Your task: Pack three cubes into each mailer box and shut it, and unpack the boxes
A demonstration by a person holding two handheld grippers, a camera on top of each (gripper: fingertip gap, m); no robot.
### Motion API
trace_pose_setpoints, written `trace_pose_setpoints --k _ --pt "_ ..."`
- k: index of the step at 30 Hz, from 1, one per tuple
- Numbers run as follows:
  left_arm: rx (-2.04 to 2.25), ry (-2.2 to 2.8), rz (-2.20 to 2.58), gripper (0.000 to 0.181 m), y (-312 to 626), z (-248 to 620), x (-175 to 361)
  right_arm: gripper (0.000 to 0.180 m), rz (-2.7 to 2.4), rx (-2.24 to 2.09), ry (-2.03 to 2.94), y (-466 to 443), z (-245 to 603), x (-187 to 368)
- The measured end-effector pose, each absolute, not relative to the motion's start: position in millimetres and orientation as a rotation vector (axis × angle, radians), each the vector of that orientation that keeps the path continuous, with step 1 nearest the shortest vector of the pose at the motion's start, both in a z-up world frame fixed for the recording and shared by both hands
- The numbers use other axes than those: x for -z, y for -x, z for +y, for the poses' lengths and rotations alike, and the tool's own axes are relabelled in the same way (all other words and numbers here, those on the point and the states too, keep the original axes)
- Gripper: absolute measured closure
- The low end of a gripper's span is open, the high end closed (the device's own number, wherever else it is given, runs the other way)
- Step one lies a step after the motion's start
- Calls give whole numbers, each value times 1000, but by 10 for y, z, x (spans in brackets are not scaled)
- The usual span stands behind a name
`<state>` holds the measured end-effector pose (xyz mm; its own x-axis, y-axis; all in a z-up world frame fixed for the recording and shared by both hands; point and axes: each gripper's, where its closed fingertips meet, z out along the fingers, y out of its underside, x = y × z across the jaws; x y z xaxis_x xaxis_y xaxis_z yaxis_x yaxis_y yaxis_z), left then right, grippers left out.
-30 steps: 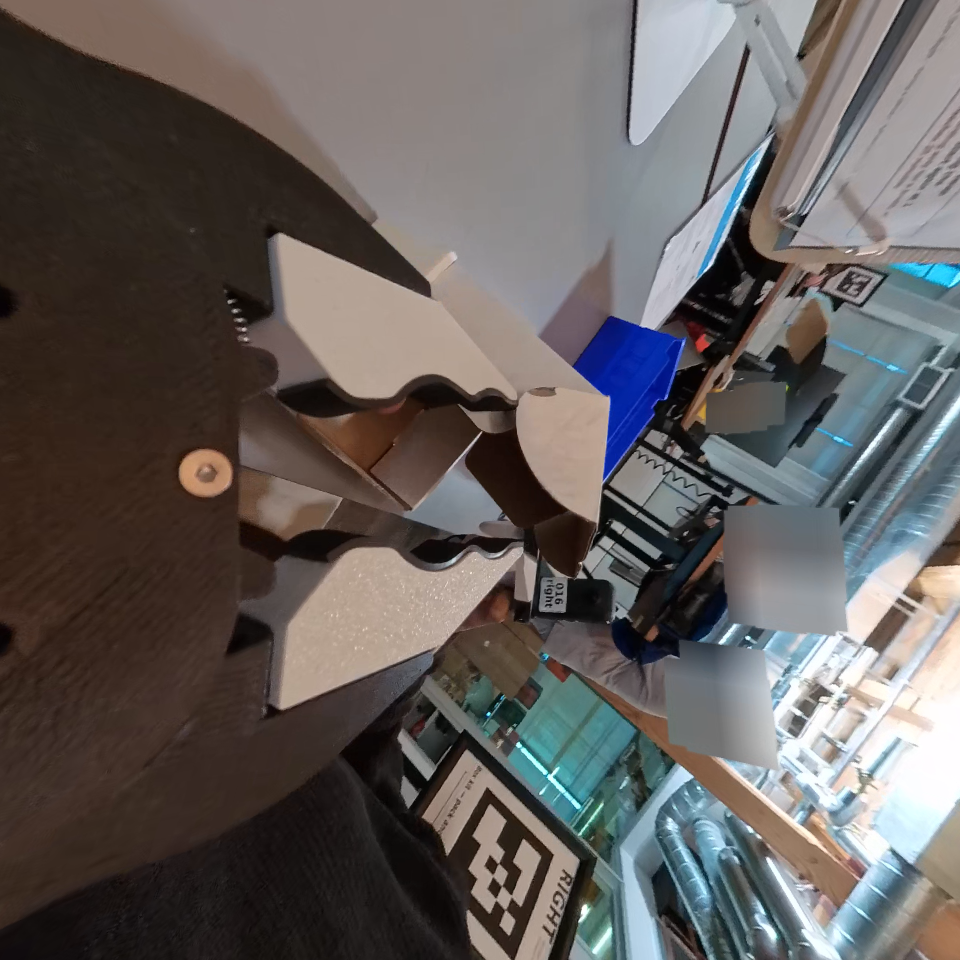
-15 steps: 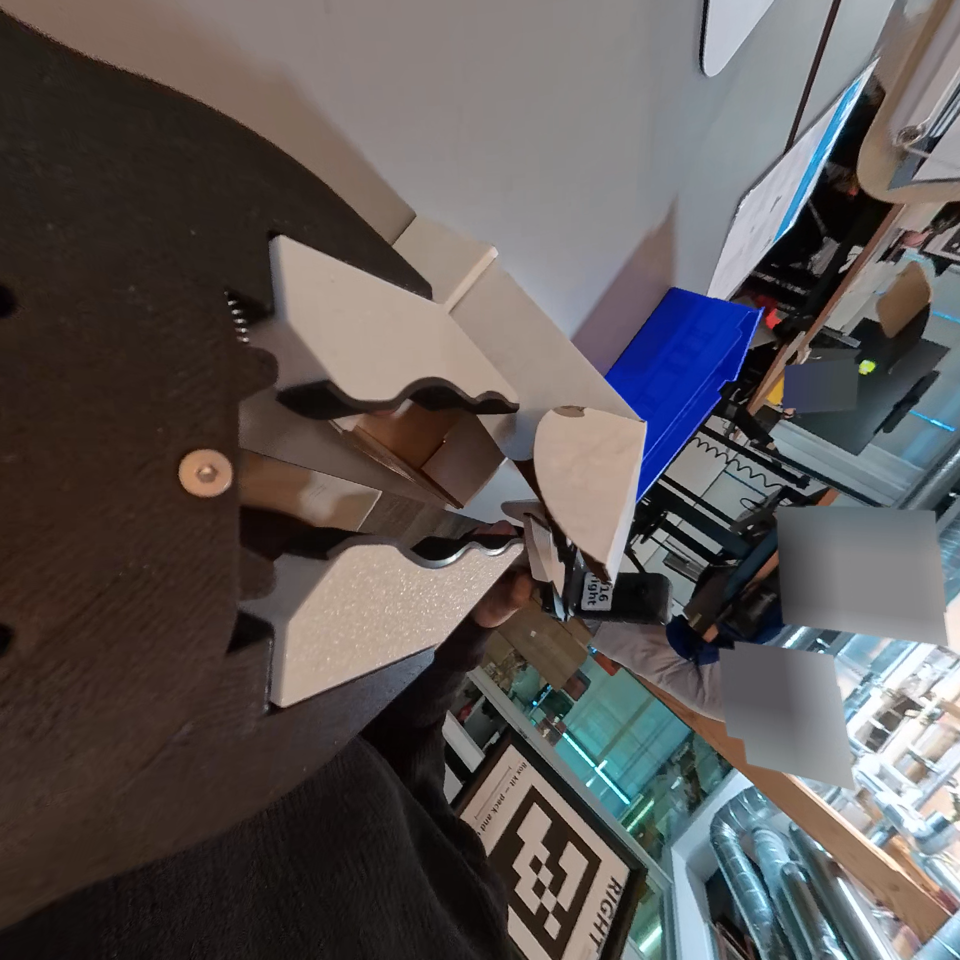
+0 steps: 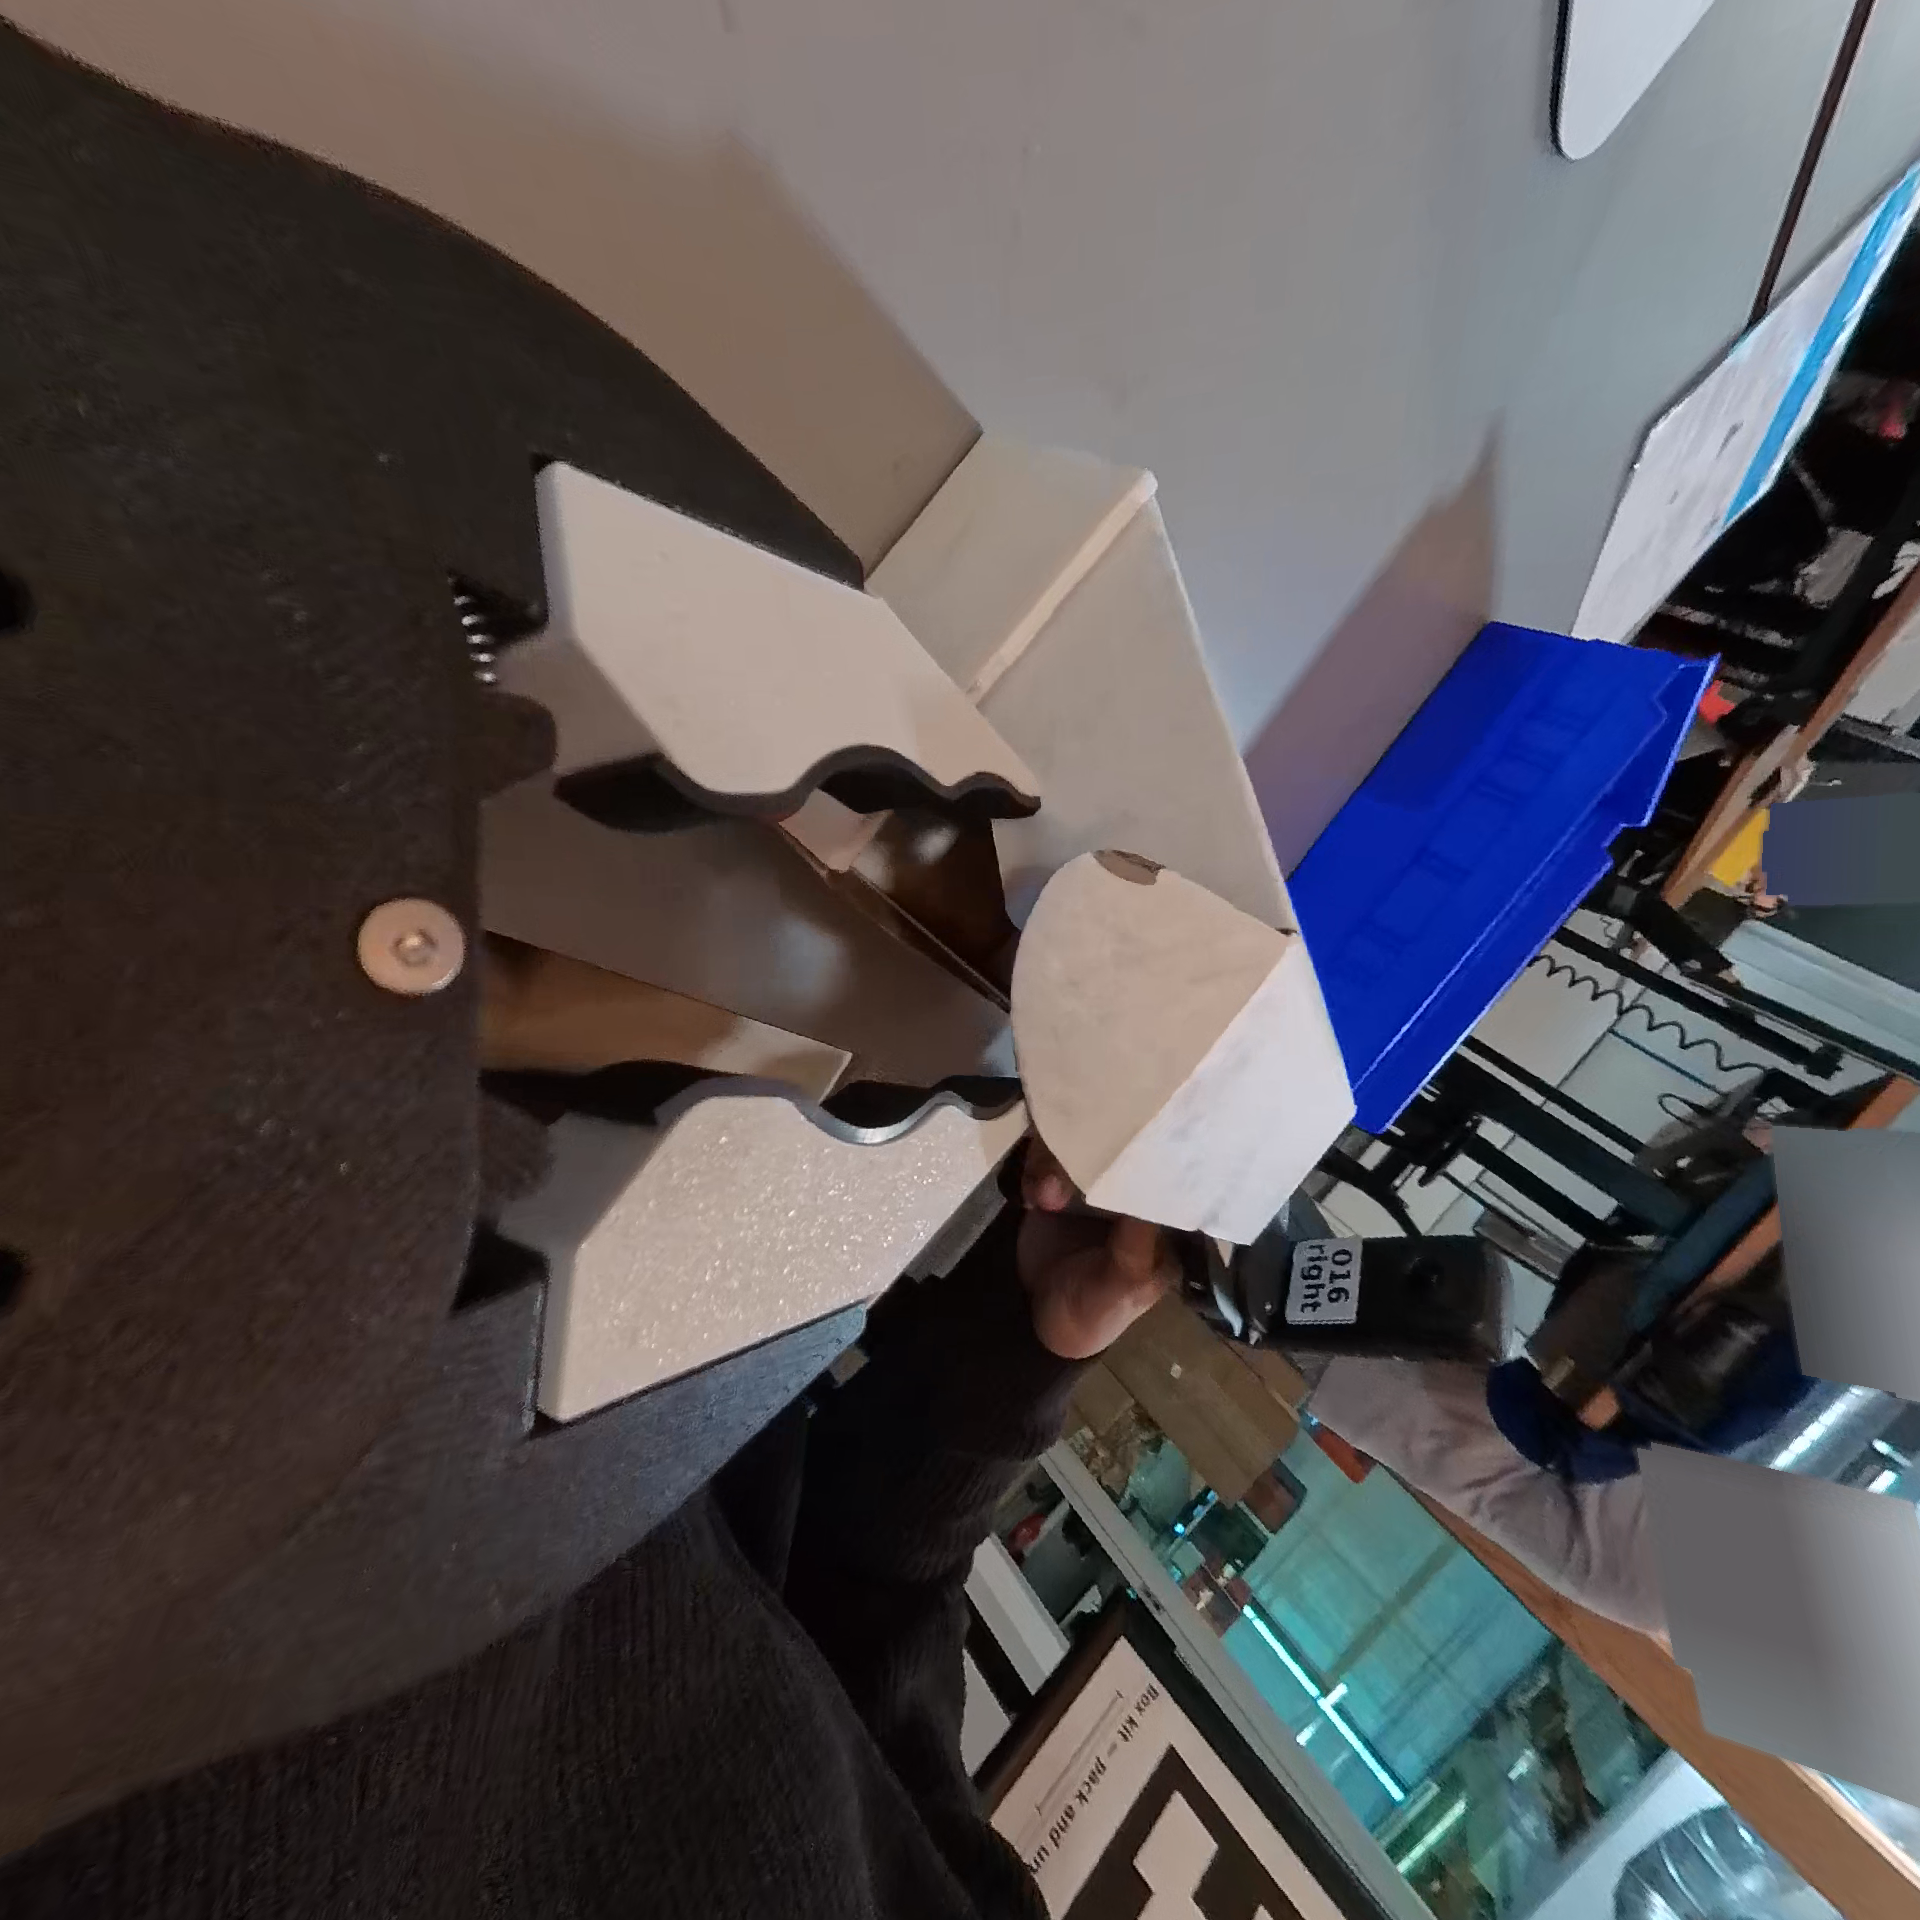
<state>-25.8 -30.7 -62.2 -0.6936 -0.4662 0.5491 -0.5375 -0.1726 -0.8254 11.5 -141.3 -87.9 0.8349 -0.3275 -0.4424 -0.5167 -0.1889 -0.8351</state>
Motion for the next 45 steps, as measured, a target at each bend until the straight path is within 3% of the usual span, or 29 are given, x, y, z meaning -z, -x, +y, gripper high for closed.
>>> trace_pose_setpoints --k 5,11,17,22,27,30,34,45 --pt "-1874 -1197 -2127 121 329 -242 778 147 651 -221 1786 -135 -1457 865" --pt "-1923 -1266 -2090 120 280 57 679 148 720 -270 1764 -250 -1594 903" --pt "-2212 -1205 -1966 118 236 96 288 147 707 -315 1515 -367 -1757 495" --pt "-2285 -1103 -2120 117 302 -19 187 134 516 -301 1393 -183 -1751 75" --pt "-2199 -1119 -2378 115 260 -119 356 123 437 -165 1620 -55 -1558 328" --pt "-2200 -1123 -2424 118 229 -164 394 130 398 -81 1666 -25 -1497 347" --pt "-2192 -1248 -2491 137 -21 -112 416 138 405 -7 1701 -190 -1426 368" --pt "-2158 -1304 -2582 138 -157 -133 604 131 491 -107 1652 -455 -1431 484"
